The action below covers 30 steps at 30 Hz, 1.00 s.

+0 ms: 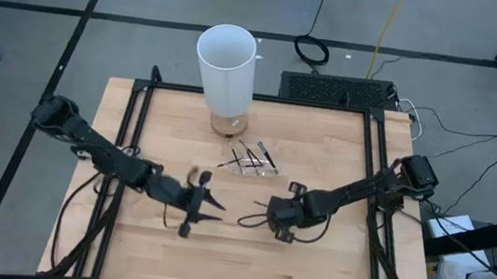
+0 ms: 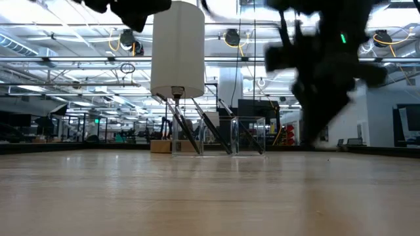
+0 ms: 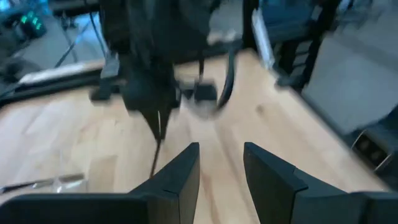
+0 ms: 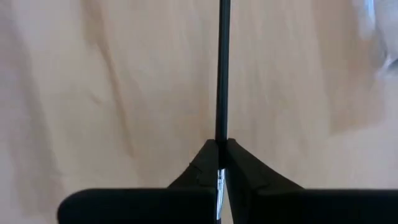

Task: Pick & Place Makeup Supplies
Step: Put the makeup brush into the transparent organizer

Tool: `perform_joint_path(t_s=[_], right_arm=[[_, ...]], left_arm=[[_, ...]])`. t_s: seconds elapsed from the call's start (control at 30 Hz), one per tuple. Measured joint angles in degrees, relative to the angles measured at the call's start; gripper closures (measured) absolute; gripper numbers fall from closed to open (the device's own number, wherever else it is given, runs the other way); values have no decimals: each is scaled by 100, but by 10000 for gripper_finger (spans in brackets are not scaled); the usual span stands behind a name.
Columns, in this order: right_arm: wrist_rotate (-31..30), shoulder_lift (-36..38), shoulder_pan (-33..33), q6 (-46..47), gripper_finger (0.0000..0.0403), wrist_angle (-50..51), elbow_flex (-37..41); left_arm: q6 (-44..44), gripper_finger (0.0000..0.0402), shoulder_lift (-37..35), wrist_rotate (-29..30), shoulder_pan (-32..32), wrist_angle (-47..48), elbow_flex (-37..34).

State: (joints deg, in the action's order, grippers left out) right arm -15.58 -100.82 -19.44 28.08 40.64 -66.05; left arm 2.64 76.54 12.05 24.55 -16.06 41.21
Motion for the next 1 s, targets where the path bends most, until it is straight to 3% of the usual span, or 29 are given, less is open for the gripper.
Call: perform_joint_path(t_s=[0.17,0.6,0.8,1.0], right_arm=[[-438,-26,-219,-167,402,247,-339],[-990,4,-659,-247,403,-218,-482],[-1007,15,-789,-405,403,-591,-536],[-994,15,-811,-573,403,-894,-543]], left_arm=[[89,268,800,911,370,1161,995],[470,264,1814,1494,550,2445,2334],[961,213,2249,1806,550,3016,2837],[1206,151,2473,1616,485,3140,3066]])
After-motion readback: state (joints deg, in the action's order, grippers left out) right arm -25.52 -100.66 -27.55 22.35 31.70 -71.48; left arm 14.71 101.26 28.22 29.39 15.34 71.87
